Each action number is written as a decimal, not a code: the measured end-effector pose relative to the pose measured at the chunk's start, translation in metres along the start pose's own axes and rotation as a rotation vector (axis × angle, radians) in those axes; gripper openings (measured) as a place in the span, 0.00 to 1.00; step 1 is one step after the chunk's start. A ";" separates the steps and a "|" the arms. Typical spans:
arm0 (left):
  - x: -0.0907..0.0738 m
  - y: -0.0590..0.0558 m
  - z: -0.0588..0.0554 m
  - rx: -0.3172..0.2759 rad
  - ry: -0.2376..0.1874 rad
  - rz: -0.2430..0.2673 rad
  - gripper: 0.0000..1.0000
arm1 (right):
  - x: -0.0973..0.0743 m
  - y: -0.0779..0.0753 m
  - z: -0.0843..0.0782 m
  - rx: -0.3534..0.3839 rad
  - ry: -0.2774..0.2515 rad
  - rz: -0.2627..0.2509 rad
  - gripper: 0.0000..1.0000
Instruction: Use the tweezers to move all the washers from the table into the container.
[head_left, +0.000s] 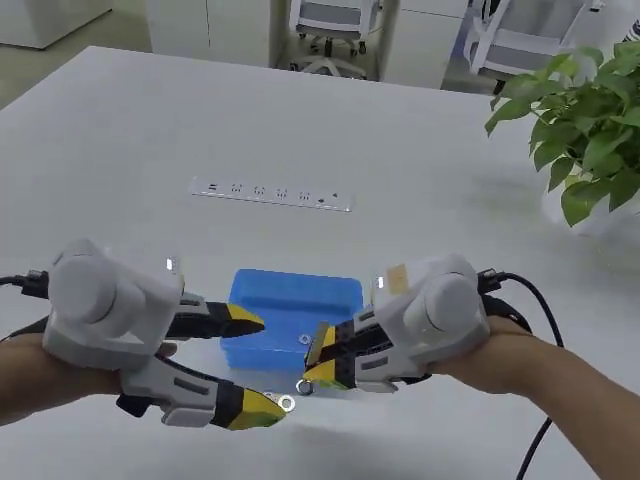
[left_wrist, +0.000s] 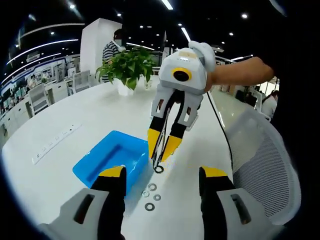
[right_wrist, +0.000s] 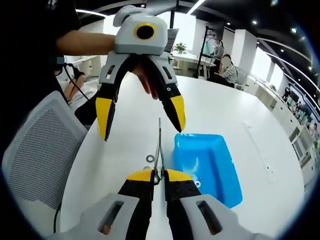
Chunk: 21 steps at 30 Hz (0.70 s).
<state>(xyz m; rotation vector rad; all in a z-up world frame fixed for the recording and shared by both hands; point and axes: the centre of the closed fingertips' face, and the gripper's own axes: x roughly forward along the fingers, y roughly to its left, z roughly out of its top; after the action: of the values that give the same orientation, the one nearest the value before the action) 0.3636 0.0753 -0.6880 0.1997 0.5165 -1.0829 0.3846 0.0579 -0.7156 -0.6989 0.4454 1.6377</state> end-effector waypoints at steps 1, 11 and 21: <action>-0.001 0.000 -0.001 -0.001 -0.001 0.004 0.66 | -0.001 -0.001 0.001 0.000 -0.002 -0.001 0.09; -0.012 0.005 -0.003 -0.028 -0.021 0.051 0.78 | -0.012 -0.016 0.006 -0.017 -0.009 -0.033 0.09; -0.017 0.008 -0.002 -0.038 -0.036 0.087 0.88 | -0.016 -0.034 0.005 -0.042 -0.013 -0.058 0.09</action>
<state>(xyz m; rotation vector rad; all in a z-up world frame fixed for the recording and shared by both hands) 0.3634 0.0935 -0.6822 0.1678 0.4917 -0.9896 0.4182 0.0553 -0.6981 -0.7253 0.3791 1.6004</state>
